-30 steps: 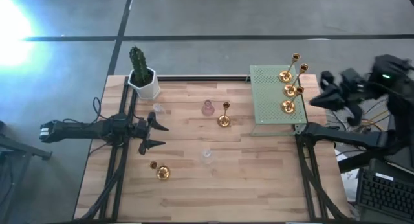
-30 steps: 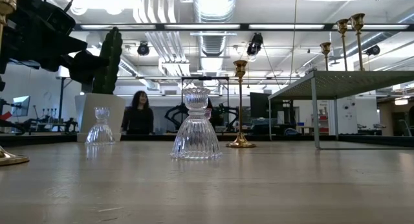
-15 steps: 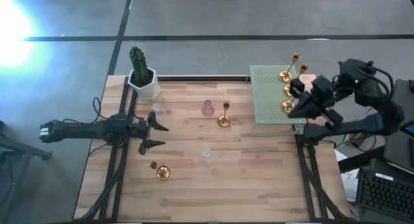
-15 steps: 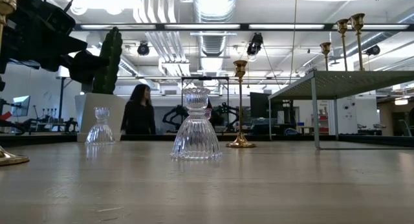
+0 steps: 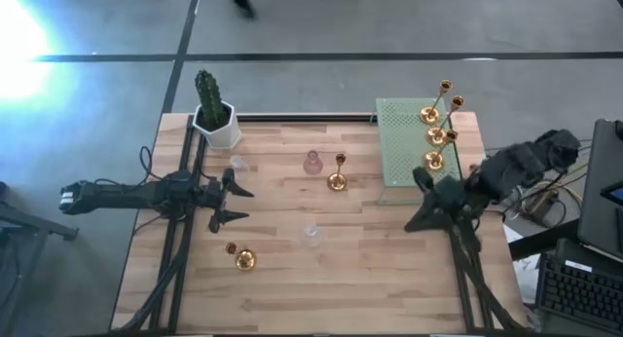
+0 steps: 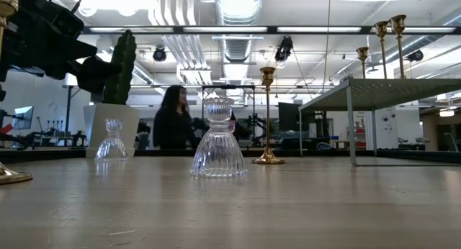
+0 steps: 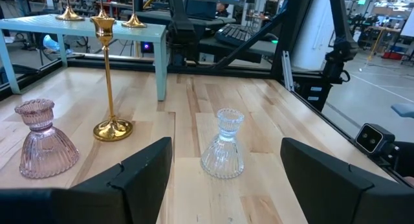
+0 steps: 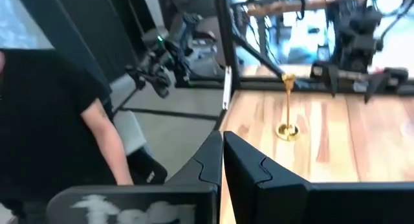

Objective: Pick & Place candle stick holders
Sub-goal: Put the bottom transparent glass candle holder on the shelf

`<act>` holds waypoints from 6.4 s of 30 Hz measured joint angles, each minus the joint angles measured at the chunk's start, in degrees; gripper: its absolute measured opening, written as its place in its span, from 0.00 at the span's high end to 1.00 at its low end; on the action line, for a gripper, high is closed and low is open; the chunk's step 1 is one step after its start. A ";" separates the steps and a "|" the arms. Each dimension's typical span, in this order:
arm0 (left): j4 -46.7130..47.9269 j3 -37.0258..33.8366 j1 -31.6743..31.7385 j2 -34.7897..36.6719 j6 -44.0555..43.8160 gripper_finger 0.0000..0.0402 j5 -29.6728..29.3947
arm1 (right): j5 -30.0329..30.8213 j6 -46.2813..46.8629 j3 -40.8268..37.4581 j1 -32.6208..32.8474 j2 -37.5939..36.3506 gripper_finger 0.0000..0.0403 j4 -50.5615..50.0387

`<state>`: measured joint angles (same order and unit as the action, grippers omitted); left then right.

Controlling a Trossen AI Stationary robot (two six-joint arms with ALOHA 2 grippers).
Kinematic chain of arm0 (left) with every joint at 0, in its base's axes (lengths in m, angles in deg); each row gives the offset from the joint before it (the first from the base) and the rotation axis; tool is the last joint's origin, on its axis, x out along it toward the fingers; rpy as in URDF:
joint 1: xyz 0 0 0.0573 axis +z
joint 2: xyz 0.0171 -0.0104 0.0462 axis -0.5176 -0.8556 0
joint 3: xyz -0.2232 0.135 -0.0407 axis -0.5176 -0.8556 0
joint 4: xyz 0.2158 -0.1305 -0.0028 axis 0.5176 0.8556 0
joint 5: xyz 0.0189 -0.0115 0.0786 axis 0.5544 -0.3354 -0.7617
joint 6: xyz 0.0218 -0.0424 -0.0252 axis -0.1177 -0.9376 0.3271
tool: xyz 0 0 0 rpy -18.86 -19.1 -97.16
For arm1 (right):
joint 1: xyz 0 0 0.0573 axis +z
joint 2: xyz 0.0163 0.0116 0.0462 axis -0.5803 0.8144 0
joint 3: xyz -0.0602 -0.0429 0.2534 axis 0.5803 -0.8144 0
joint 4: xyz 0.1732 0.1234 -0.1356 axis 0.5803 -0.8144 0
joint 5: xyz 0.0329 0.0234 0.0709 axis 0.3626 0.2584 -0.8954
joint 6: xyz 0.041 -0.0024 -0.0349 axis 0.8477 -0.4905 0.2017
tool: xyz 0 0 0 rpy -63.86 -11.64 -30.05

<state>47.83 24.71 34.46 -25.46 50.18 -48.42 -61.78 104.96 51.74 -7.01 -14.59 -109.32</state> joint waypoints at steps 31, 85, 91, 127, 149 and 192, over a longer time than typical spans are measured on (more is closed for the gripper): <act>0.07 0.00 0.00 0.02 0.02 0.27 -0.01 | 39.95 34.03 -2.49 19.43 24.72 0.97 0.10; 0.18 0.00 0.00 0.00 0.00 0.27 -0.01 | 59.95 49.93 5.66 6.84 65.32 0.57 9.13; 0.11 0.00 0.00 0.00 0.01 0.27 -0.01 | 56.19 52.75 5.50 4.16 65.34 0.43 9.15; 0.20 0.00 0.00 -0.03 0.01 0.27 -0.01 | 54.26 44.00 5.40 -3.25 70.13 0.17 21.67; 0.17 0.00 0.00 -0.03 0.00 0.27 -0.01 | 54.30 44.15 5.40 -6.31 70.02 0.25 22.26; 0.27 0.00 0.00 -0.05 0.01 0.27 0.01 | 52.57 65.93 9.29 -4.23 50.94 0.70 -20.88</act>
<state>48.10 24.71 34.46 -25.51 50.20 -48.41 -9.21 170.89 61.03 -11.24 36.35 -130.20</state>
